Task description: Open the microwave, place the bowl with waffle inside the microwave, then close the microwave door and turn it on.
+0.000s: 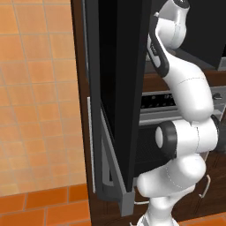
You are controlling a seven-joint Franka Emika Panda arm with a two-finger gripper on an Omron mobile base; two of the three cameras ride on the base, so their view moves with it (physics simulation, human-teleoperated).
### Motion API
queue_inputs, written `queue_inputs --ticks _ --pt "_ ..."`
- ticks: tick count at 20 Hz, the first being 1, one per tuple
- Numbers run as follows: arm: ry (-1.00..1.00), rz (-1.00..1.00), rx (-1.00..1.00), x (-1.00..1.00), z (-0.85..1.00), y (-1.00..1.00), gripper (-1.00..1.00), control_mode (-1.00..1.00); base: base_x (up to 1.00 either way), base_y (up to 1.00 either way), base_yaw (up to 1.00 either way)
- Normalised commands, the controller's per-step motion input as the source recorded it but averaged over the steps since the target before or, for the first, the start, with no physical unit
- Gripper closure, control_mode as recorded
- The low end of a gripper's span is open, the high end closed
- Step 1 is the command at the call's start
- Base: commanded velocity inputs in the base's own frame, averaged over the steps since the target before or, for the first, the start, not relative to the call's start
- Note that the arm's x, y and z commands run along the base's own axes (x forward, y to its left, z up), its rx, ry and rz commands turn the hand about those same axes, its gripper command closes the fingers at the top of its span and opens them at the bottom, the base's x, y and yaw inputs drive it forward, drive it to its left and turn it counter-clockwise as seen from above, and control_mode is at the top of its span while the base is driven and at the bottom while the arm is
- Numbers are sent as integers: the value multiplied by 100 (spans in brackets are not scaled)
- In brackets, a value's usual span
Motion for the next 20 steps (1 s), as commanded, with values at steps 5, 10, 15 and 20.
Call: queue_inputs --ticks 5,10,15,20 --pt "-9 0 0 0 -40 0 -100 -100 0 0 0" --pt "-27 0 0 0 0 0 -100 -100 0 0 0" --pt "-29 0 0 0 2 1 -100 -100 0 0 0" --pt "-14 0 0 -12 28 -2 -100 -100 0 0 0"
